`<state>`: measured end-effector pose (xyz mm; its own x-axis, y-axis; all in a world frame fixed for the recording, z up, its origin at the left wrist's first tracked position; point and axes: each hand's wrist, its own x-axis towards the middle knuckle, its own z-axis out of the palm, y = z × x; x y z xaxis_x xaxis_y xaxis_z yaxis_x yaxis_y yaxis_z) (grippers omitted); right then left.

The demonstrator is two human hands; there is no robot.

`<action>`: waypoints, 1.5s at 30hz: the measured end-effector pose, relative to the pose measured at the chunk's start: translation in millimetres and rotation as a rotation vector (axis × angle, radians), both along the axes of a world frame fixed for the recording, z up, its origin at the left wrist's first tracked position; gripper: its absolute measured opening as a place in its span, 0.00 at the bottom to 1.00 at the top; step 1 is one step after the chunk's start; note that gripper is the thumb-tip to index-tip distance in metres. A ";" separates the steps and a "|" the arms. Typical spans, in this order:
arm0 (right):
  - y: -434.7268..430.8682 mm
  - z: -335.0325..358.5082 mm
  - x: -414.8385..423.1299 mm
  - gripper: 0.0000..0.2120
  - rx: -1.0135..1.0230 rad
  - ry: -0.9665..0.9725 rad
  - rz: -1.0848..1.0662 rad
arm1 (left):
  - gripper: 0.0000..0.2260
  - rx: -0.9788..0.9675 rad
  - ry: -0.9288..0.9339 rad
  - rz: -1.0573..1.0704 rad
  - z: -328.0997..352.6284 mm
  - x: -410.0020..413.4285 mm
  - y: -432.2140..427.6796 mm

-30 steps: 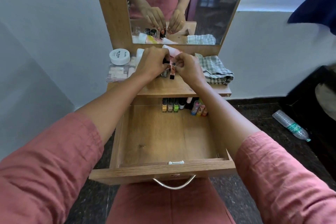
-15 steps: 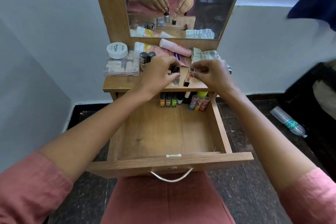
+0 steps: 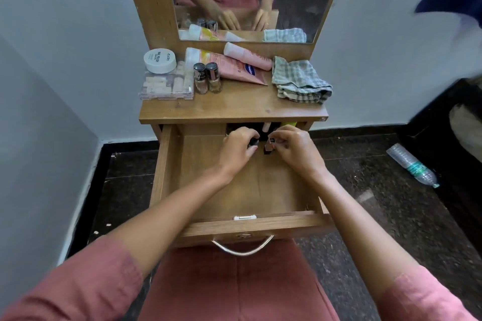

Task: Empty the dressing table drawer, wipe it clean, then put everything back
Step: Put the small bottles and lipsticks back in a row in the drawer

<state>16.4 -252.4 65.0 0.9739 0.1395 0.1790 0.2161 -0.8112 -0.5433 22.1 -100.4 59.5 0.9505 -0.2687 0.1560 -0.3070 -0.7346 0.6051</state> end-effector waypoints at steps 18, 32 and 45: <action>6.9 -16.4 17.4 0.10 -0.350 -0.087 -0.111 | 0.13 0.013 -0.007 0.079 -29.8 20.5 -18.4; 8.6 -26.2 24.5 0.08 -0.386 -0.130 -0.098 | 0.12 -0.040 -0.005 0.105 -29.4 24.6 -25.0; 8.5 -28.6 25.4 0.06 -0.474 -0.262 -0.065 | 0.12 -0.067 0.008 0.122 -28.2 22.6 -21.7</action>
<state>41.8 -243.9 36.3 0.9147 0.2045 0.3487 0.2359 -0.9705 -0.0496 44.7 -122.1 31.3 0.9767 -0.1400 0.1624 -0.2129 -0.7244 0.6557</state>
